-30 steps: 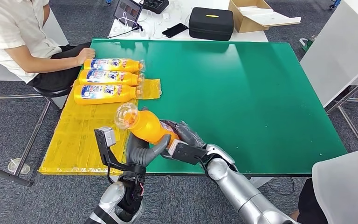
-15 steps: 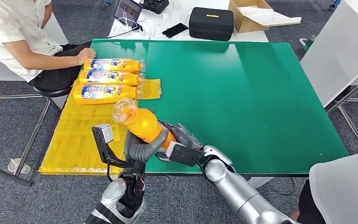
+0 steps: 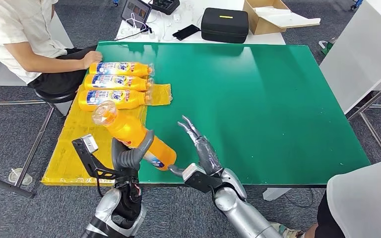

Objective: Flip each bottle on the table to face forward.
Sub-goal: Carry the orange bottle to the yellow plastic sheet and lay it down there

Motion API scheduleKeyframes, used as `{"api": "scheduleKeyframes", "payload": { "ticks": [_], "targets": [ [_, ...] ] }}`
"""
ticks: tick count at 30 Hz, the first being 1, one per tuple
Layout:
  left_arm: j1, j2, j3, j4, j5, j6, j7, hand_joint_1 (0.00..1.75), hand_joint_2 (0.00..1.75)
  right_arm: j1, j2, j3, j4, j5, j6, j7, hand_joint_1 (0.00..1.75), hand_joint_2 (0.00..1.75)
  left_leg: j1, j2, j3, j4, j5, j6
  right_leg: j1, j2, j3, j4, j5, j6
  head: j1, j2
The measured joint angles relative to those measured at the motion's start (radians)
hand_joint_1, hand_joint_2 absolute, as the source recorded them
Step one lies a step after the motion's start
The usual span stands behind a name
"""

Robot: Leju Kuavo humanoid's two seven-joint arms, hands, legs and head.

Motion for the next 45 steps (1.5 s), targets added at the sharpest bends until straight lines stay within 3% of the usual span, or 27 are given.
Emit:
{"api": "scheduleKeyframes", "payload": {
  "ticks": [12,15,18,21,24,26,30,32,38,42,45],
  "targets": [
    [0.006,0.007,0.029,-0.011,-0.001,0.008,-0.001,1.75,1.75,0.032,0.007,-0.017,-0.024,0.007,-0.009,-0.004,0.00,1.75,0.000,0.000,0.000,0.000,0.000,0.000,0.000,0.000,0.000,0.000,0.000,0.000,0.000,0.000],
    [0.006,0.008,0.030,-0.010,-0.053,0.086,-0.029,1.75,1.75,0.037,0.007,-0.020,-0.028,0.030,-0.056,-0.016,0.00,1.75,0.000,0.000,0.000,0.000,0.000,0.000,0.000,0.000,0.000,0.000,0.000,0.000,0.000,0.000],
    [0.004,0.010,0.043,0.007,-0.263,0.221,-0.095,1.75,1.75,0.054,0.009,-0.033,-0.041,0.076,-0.179,-0.043,0.00,1.75,0.000,0.000,0.000,0.000,0.000,0.000,0.000,0.000,-0.001,0.000,0.000,0.000,0.000,0.000],
    [0.003,0.008,0.087,0.042,-0.539,0.245,-0.115,1.72,1.75,0.073,0.011,-0.055,-0.055,0.117,-0.297,-0.069,0.00,1.75,0.000,0.000,0.000,0.000,0.000,0.000,0.000,0.000,-0.001,0.000,0.000,0.000,0.000,0.000],
    [0.006,0.002,0.155,0.060,-0.738,0.247,-0.107,1.65,1.75,0.095,0.015,-0.089,-0.074,0.131,-0.351,-0.090,0.00,1.75,0.000,0.000,-0.001,0.000,0.000,0.000,0.000,0.000,-0.001,0.000,0.000,0.000,0.000,0.000],
    [0.004,-0.002,0.209,0.069,-0.975,0.247,-0.069,1.67,1.75,0.102,0.017,-0.110,-0.081,0.127,-0.349,-0.097,0.00,1.75,0.000,0.000,-0.001,0.000,0.000,0.000,0.000,0.000,-0.001,0.000,0.000,0.000,0.000,0.000],
    [-0.046,0.010,0.307,0.138,-1.666,0.248,0.083,1.73,1.75,0.097,0.026,-0.129,-0.080,0.105,-0.299,-0.116,0.00,1.75,0.000,0.000,-0.001,0.000,0.001,0.000,0.000,0.000,-0.001,0.000,0.000,-0.001,0.000,0.000],
    [-0.078,0.019,0.341,0.180,-1.834,0.249,0.123,1.75,1.75,0.092,0.031,-0.132,-0.078,0.099,-0.288,-0.119,0.00,1.75,0.000,0.000,-0.001,0.000,0.001,0.000,0.000,0.000,-0.001,0.000,0.000,-0.001,0.000,0.000],
    [-0.242,0.048,0.344,0.429,-1.886,0.245,0.295,1.72,1.75,0.058,0.046,-0.131,-0.062,0.069,-0.264,-0.120,0.00,1.75,0.000,0.000,-0.001,0.000,0.003,-0.001,0.000,-0.001,-0.001,0.000,0.001,0.000,0.000,0.000],
    [-0.333,0.064,0.314,0.591,-1.885,0.189,0.320,1.71,1.75,0.046,0.048,-0.124,-0.050,0.045,-0.264,-0.120,0.00,1.75,0.000,0.000,-0.001,0.000,0.003,-0.001,0.000,-0.001,-0.001,0.001,0.001,0.000,0.000,0.000],
    [-0.376,0.074,0.292,0.672,-1.874,0.084,0.319,1.73,1.75,0.044,0.047,-0.118,-0.046,0.029,-0.264,-0.121,0.00,1.75,0.000,-0.001,-0.002,0.000,0.003,-0.001,0.000,-0.001,-0.002,0.001,0.001,0.000,0.000,0.000]
  ]
}}
